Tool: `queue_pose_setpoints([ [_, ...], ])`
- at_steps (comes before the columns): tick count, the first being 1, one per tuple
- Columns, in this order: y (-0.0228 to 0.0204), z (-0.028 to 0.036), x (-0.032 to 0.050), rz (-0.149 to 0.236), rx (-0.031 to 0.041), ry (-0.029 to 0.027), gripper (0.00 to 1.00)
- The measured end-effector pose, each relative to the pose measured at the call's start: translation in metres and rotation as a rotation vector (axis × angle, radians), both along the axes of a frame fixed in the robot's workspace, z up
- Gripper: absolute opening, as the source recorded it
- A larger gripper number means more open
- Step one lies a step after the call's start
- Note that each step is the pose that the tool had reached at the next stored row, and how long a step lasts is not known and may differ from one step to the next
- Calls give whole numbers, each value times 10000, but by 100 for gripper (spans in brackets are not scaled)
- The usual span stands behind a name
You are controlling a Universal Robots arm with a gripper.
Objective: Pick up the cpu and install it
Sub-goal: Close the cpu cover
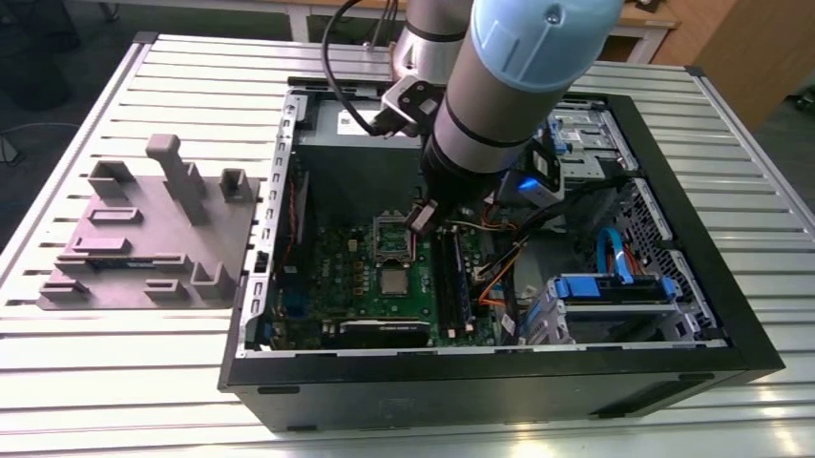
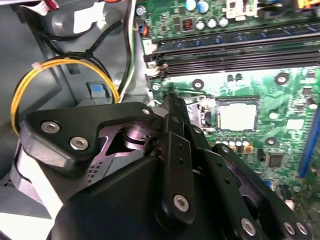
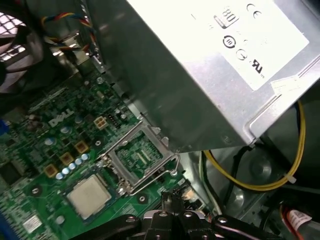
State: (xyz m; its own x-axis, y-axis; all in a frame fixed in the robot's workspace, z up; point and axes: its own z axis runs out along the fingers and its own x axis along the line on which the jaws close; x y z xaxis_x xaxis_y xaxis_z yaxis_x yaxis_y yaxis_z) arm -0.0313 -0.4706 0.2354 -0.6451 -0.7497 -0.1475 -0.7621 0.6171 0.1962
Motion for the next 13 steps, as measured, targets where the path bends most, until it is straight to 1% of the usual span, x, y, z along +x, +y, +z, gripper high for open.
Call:
queue_pose_setpoints([
  [1, 10, -13, 3, 2, 20, 0, 10],
  [4, 44, -49, 13, 22, 40, 0, 10],
  [7, 63, -76, 17, 32, 84, 0, 10],
  [9, 68, -96, 20, 40, 149, 1, 10],
  [12, 81, -127, 21, 48, 301, 0, 10],
  [13, 86, -138, 22, 51, 340, 0, 10],
])
